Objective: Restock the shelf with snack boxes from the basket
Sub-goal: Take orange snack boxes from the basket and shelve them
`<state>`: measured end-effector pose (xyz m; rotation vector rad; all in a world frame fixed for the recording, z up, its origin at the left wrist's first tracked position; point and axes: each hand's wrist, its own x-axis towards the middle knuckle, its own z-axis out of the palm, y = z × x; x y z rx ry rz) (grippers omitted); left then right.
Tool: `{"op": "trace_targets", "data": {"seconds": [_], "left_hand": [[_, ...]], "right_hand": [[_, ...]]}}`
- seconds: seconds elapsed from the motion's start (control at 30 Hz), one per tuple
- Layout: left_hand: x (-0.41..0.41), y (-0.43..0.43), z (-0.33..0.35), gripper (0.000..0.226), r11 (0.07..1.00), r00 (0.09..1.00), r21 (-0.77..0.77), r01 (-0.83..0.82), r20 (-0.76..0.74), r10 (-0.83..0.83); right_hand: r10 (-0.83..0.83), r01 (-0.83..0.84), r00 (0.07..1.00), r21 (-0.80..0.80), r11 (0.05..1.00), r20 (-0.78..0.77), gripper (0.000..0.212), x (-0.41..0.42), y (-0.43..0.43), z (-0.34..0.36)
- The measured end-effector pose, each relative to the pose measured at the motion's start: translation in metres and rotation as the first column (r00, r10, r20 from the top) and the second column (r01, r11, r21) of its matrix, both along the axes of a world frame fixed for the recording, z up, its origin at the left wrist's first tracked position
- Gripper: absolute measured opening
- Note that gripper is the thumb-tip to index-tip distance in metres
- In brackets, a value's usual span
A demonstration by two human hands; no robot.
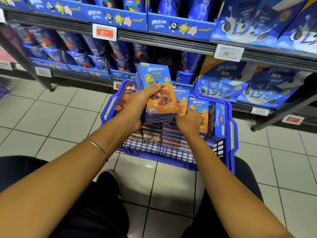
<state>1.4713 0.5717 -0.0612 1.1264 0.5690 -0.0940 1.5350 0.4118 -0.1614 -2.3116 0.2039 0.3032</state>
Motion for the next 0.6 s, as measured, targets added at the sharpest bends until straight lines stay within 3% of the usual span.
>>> {"op": "trace_targets", "data": {"seconds": [0.1,0.2,0.27,0.3,0.37,0.4,0.43,0.5,0.6], "left_hand": [[-0.002,-0.001,-0.001,0.034,1.000,1.000,-0.015,-0.019,-0.007,0.019],[-0.003,-0.002,0.001,0.028,0.995,1.000,-0.101,-0.019,0.017,0.020],[-0.004,-0.002,0.004,0.028,0.981,0.997,-0.193,-0.032,0.062,0.045],[-0.004,0.000,0.005,0.031,0.970,0.994,-0.240,-0.048,0.085,0.070],[-0.004,0.004,0.007,0.037,0.941,0.986,-0.331,-0.063,0.126,0.110],[-0.005,0.006,0.008,0.039,0.927,0.983,-0.370,-0.061,0.139,0.120],[-0.005,0.007,0.010,0.040,0.916,0.981,-0.397,-0.056,0.150,0.125],[-0.005,0.007,0.011,0.042,0.905,0.979,-0.425,-0.035,0.168,0.117],[-0.005,0.005,0.010,0.044,0.913,0.981,-0.409,-0.002,0.175,0.080]], "right_hand": [[-0.089,0.086,0.996,0.204,0.975,0.005,0.056,-0.003,0.001,0.001],[-0.207,0.162,0.978,0.503,0.849,0.033,0.049,-0.007,0.001,0.006],[-0.327,0.299,0.941,0.660,0.689,-0.085,0.033,-0.006,-0.001,0.015],[-0.342,0.397,0.909,0.749,0.531,-0.239,0.022,-0.003,-0.003,0.020],[-0.119,0.572,0.818,0.817,0.071,-0.563,0.024,-0.002,-0.011,0.031],[0.048,0.639,0.769,0.761,-0.110,-0.638,0.032,-0.004,-0.014,0.035],[0.190,0.683,0.730,0.694,-0.228,-0.657,0.040,-0.006,-0.018,0.037],[0.367,0.722,0.690,0.621,-0.304,-0.623,0.040,-0.010,-0.021,0.041],[0.452,0.726,0.683,0.603,-0.332,-0.574,0.038,-0.015,-0.022,0.046]]}}
